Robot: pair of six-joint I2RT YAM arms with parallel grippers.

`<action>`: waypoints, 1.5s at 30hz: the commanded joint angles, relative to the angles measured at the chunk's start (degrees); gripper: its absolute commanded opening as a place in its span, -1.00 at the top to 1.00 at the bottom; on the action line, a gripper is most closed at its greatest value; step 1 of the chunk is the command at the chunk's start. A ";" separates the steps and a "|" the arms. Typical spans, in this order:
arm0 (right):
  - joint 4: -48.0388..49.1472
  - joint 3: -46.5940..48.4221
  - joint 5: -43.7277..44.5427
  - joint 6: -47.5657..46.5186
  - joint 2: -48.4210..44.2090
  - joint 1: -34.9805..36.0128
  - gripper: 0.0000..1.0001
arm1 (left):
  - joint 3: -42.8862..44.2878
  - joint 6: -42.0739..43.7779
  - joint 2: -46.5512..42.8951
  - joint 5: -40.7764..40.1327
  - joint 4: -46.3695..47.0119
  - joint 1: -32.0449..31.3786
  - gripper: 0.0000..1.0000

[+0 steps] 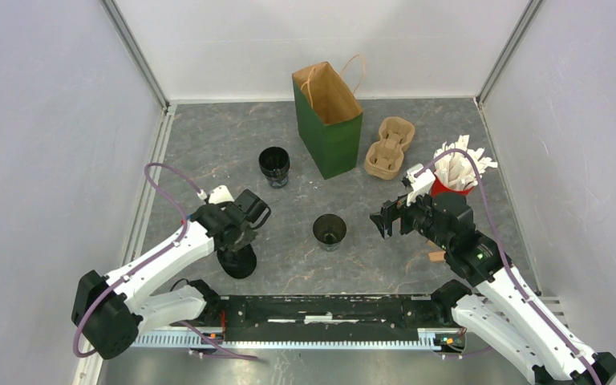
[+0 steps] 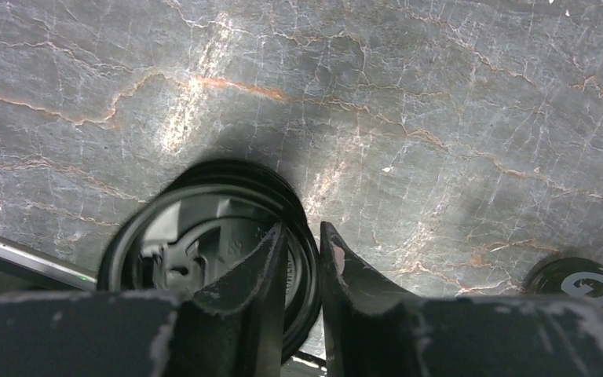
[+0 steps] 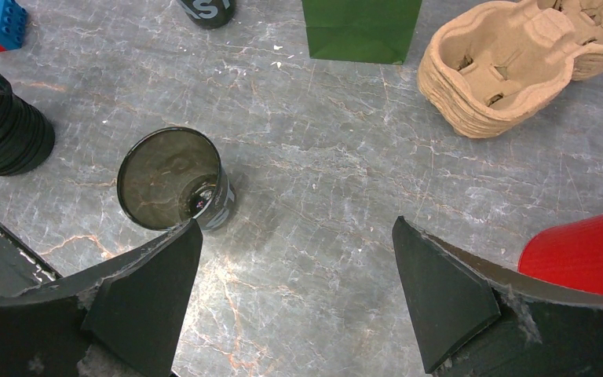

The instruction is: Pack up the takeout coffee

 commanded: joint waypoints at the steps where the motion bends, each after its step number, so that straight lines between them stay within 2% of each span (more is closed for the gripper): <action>1: 1.01 -0.41 1.03 0.40 -0.42 0.09 -0.97 | 0.87 -0.48 -0.61 -1.91 0.88 0.29 0.47; 14: 1.03 -0.58 1.28 0.37 -0.15 0.12 -0.97 | 1.74 5.65 -3.96 -2.22 4.21 0.29 0.51; 23: 0.73 -0.22 1.29 0.24 -0.11 0.13 -0.97 | 2.22 7.03 -4.12 -1.49 4.30 0.31 0.45; 26: 0.69 -0.15 1.31 0.28 -0.24 0.06 -0.97 | 2.39 7.42 -4.12 -1.08 4.31 0.29 0.65; 30: 0.57 -0.15 1.38 0.17 -0.15 0.12 -0.97 | 2.90 8.10 -4.38 -0.64 4.22 0.29 0.74; 38: 0.65 0.11 1.21 0.04 -0.04 0.12 -0.97 | 5.77 9.23 -5.67 1.49 2.40 0.29 0.77; 45: 1.48 -0.76 0.56 0.17 0.29 0.14 -0.96 | 7.68 10.83 -6.40 0.22 0.25 0.29 0.76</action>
